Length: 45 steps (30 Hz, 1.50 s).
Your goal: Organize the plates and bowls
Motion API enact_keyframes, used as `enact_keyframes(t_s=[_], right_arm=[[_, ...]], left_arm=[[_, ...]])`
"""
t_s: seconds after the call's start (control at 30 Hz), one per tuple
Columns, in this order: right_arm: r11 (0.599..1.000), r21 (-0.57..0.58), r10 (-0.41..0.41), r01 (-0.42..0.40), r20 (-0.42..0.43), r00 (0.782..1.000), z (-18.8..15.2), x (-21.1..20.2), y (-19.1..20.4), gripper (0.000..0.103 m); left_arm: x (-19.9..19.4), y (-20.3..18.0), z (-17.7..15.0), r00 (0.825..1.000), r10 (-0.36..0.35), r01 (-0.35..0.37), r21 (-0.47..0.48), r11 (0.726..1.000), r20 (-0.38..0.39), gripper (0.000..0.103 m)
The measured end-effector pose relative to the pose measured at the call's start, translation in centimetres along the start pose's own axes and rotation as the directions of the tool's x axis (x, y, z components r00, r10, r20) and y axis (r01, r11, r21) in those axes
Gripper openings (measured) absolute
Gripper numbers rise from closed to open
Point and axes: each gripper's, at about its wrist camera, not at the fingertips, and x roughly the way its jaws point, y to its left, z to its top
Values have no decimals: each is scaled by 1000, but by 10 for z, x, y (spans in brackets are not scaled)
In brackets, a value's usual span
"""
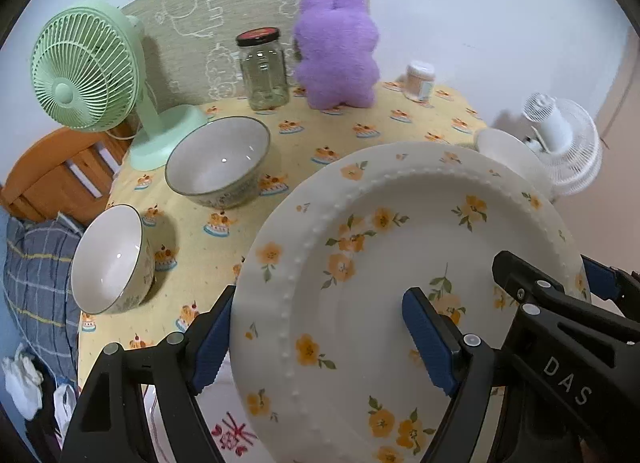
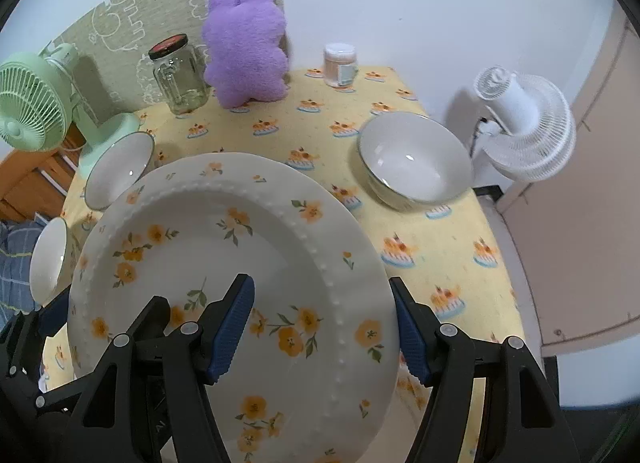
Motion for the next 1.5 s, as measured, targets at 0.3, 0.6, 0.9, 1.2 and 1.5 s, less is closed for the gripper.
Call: enact_keyframes(t_s=[0.3, 0.6, 0.9, 1.2, 1.5], right_arm=[[995, 85, -45, 44, 8, 999, -48, -35, -12, 70], [993, 105, -59, 58, 7, 998, -83, -55, -26, 70], [997, 68, -25, 26, -8, 1000, -104, -53, -52, 70], [1000, -1, 9, -9, -51, 999, -112, -35, -87, 70], [997, -71, 23, -29, -93, 995, -114, -9, -113, 70]], left_arm=[[-25, -7, -33, 998, -68, 67, 63, 996, 4, 82], [-43, -19, -63, 995, -95, 96, 71, 993, -9, 82], [-42, -46, -85, 996, -71, 73, 26, 997, -49, 82], [-29, -81, -101, 994, -32, 28, -43, 999, -103, 79], [-7, -106, -111, 989, -19, 2, -115, 993, -144, 79]])
